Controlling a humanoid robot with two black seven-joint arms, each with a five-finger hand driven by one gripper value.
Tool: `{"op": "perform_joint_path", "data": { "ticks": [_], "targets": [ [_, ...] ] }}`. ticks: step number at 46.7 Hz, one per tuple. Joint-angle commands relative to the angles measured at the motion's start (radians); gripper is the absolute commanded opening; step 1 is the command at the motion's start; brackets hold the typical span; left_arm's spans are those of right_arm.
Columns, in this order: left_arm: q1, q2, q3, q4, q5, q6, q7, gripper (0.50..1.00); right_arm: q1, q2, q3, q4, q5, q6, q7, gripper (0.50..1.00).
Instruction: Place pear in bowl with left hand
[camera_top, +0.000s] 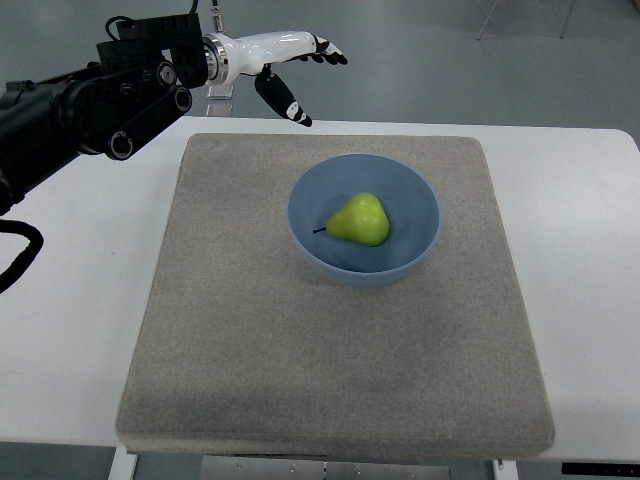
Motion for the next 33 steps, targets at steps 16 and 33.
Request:
{"op": "perform_joint_path", "data": {
  "ticks": [16, 33],
  "targets": [
    [0.014, -0.053, 0.019, 0.245, -0.312, 0.12, 0.034, 0.913, 0.0, 0.0, 0.0, -0.001, 0.0, 0.0, 0.0, 0.924],
    [0.075, -0.09, 0.012, 0.285, -0.611, 0.278, 0.041, 0.911, 0.0, 0.0, 0.0, 0.001, 0.0, 0.0, 0.0, 0.924]
  ]
}}
